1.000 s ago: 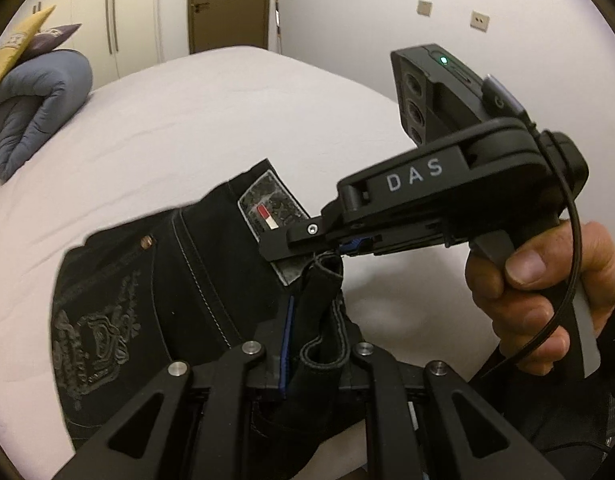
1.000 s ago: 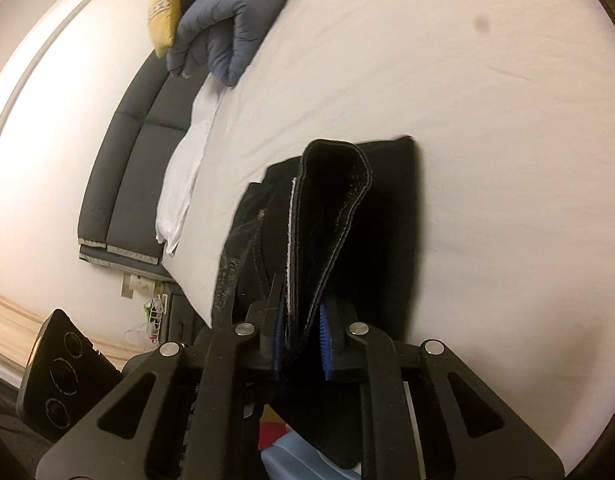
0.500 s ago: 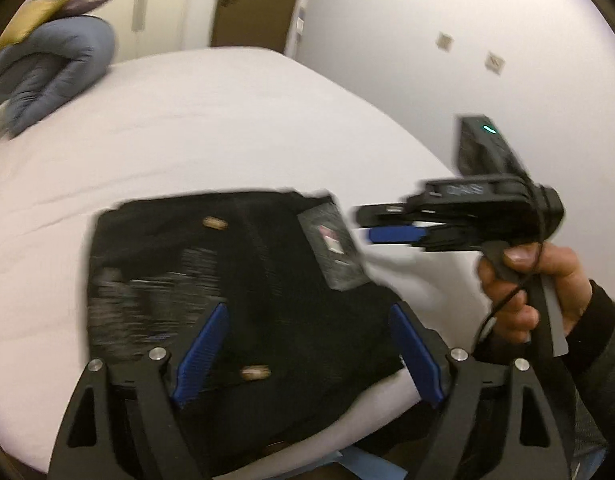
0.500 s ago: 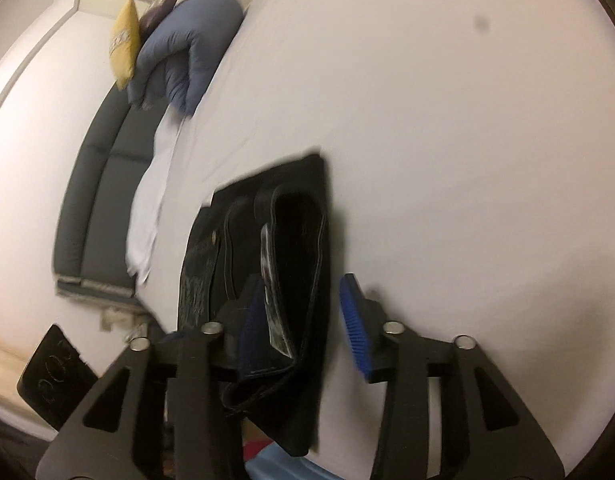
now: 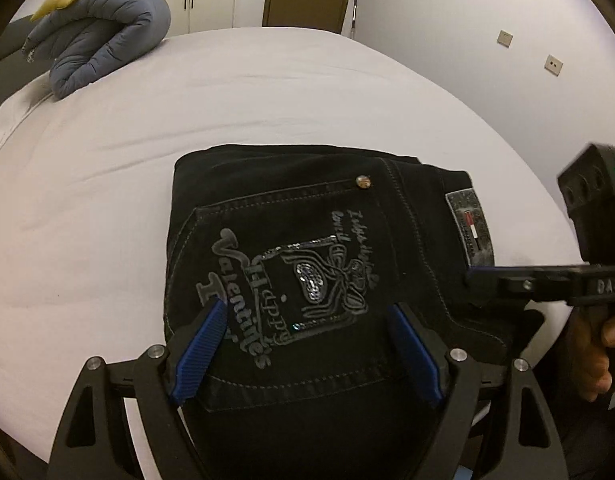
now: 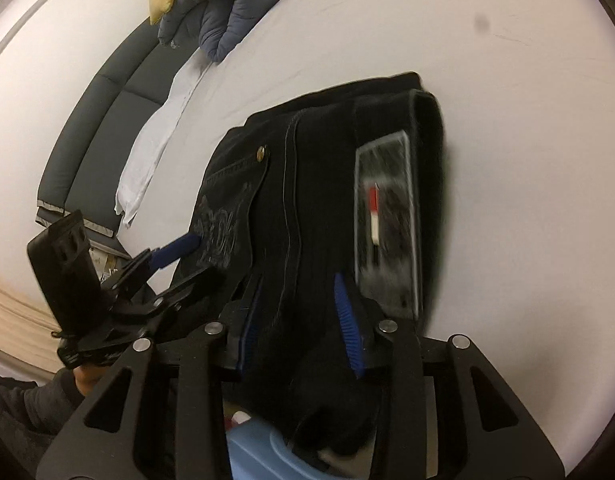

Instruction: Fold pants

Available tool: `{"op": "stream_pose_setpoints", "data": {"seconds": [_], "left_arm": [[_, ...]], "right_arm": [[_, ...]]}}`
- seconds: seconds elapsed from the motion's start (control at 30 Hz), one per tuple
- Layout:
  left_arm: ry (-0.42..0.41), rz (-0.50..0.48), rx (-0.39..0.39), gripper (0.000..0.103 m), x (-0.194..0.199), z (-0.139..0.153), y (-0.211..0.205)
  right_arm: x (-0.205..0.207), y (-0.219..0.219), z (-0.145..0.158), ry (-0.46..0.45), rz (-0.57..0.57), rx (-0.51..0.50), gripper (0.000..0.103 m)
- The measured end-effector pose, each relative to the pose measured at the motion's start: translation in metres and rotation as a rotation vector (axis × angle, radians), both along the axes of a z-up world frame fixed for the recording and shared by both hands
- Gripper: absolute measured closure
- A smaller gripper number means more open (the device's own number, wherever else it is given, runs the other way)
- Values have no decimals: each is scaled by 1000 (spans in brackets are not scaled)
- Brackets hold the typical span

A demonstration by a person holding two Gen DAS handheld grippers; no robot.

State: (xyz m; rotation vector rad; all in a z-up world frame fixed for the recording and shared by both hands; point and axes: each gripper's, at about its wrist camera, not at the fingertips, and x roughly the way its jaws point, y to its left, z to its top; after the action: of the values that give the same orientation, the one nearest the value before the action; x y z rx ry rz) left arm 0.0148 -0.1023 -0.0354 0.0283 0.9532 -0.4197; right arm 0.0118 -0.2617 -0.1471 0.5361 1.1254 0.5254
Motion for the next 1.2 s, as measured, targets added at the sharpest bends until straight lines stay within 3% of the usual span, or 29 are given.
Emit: {"op": "stream_pose_setpoints", "data": {"seconds": [0.07,0.13,0.2,0.23,0.3,0.4,0.57,0.7,0.77,0.83,0.97,1.03,1.2], "left_arm": [[4,-11,-13,19,-3,7,5],[-49,12,-15,19,-11,25,19],[-87,56,-17,14,-13,39,35],[-89,87,-26,9,-8,43,46],[-68,129,-34,7,8,40,64],[30,145,-51,7,31,24,83],[206,81,-83,7,56,-4,76],[277,38,-98,8,66,-20,65],[271,29,-88,13,69,-21,61],[285,0,-91,33,72,-21,56],[294,-4,-56,45,73,-20,50],[283,-2,-52,58,71,-18,47],[228,-5,-12,78,59,-8,35]], "right_arm": [[-14,-6,7,-13,-5,-24,67],[-27,-14,18,-16,-15,-50,62],[-34,-27,33,-24,-63,-14,58],[-38,-38,38,-33,-91,4,52],[-34,-54,43,-38,-137,27,46],[-18,-64,34,12,-174,27,46],[15,-53,-8,171,-214,74,46],[24,-44,-14,172,-217,118,46],[29,-34,-17,173,-201,100,46],[36,-25,-19,173,-179,79,49],[43,-7,-16,163,-137,-8,69],[45,-3,-16,155,-136,-20,78],[40,13,0,76,-123,-133,86]]}}
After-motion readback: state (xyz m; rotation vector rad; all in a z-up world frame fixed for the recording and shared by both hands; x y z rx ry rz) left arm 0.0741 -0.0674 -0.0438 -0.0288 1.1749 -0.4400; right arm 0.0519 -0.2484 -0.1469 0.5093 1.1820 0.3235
